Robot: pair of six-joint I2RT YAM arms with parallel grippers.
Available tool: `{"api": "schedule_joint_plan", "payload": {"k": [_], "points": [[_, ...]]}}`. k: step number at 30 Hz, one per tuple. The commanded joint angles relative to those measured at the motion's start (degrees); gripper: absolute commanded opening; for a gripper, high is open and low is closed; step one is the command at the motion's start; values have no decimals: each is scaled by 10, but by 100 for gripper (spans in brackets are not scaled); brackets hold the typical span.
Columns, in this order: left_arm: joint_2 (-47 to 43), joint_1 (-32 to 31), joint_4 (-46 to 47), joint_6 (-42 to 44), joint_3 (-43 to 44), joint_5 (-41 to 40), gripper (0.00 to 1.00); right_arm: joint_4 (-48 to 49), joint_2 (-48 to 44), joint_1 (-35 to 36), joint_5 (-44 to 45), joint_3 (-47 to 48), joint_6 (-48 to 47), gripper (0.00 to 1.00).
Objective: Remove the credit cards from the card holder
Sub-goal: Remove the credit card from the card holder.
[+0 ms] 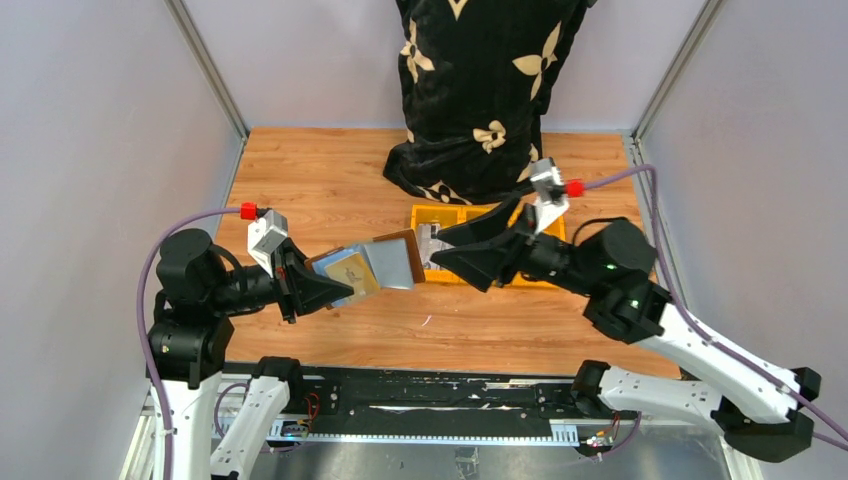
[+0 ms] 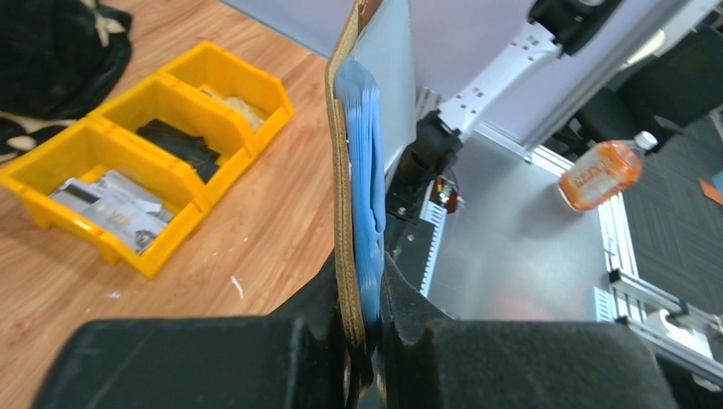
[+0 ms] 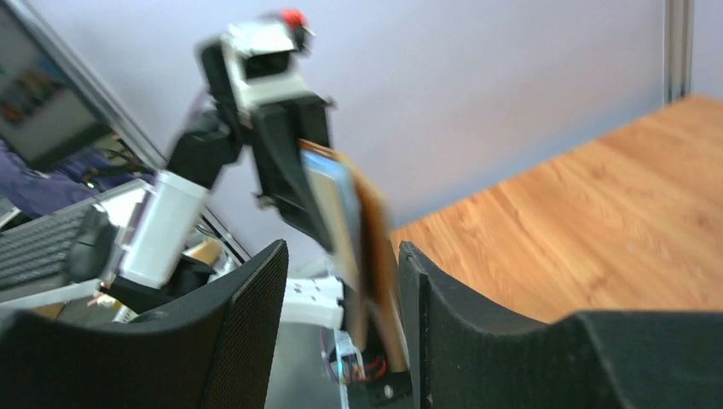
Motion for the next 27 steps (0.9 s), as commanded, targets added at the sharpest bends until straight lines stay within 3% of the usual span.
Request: {"api": "schedule_joint_plan", "payload": {"k": [1,4,7,22,27], "points": [[-12,0,29,-33,-9,-57,0,9,9,-2,-58,46,13,53],[-15,0,54,-58,-22,-56,0,-1,61,12,-157,79,28,53],[-13,0,61,-67,-23,-55,0,-7,101,30,-192,96,23,53],[-11,0,66,-77,-13,46,0,-64,180,28,-159,116,-24,53],[-8,0,65,-79,-10,49,0,-37,191,28,-179,118,-7,44]]}}
